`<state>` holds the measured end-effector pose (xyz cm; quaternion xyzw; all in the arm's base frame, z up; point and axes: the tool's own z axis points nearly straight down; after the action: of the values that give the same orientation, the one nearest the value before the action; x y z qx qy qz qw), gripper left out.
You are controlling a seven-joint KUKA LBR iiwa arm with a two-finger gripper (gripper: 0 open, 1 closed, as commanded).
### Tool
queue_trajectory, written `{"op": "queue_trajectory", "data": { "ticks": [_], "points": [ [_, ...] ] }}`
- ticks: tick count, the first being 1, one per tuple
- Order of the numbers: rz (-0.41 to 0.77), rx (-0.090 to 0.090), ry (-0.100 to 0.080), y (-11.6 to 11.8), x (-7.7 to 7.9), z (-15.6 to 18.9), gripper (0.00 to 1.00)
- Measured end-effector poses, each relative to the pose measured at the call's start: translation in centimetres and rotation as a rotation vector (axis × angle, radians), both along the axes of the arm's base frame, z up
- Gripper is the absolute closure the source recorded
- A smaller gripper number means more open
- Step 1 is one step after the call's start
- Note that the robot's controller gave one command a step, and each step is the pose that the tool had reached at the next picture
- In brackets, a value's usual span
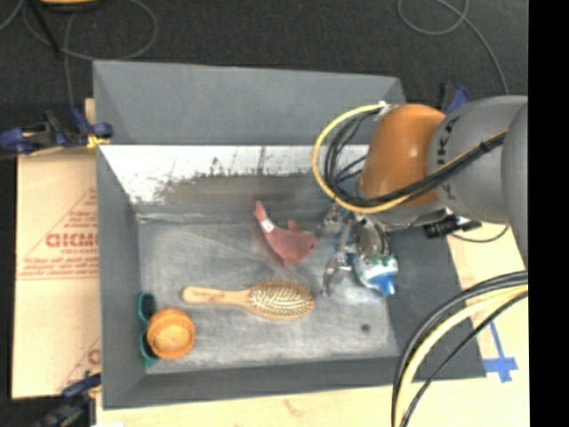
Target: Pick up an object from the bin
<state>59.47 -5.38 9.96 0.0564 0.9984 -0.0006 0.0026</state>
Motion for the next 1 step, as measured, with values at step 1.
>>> {"op": "queue_trajectory", "data": {
  "ticks": [1],
  "points": [
    [-0.141,0.002,0.0,2.19,2.28,-1.57,0.0]
  ]
}}
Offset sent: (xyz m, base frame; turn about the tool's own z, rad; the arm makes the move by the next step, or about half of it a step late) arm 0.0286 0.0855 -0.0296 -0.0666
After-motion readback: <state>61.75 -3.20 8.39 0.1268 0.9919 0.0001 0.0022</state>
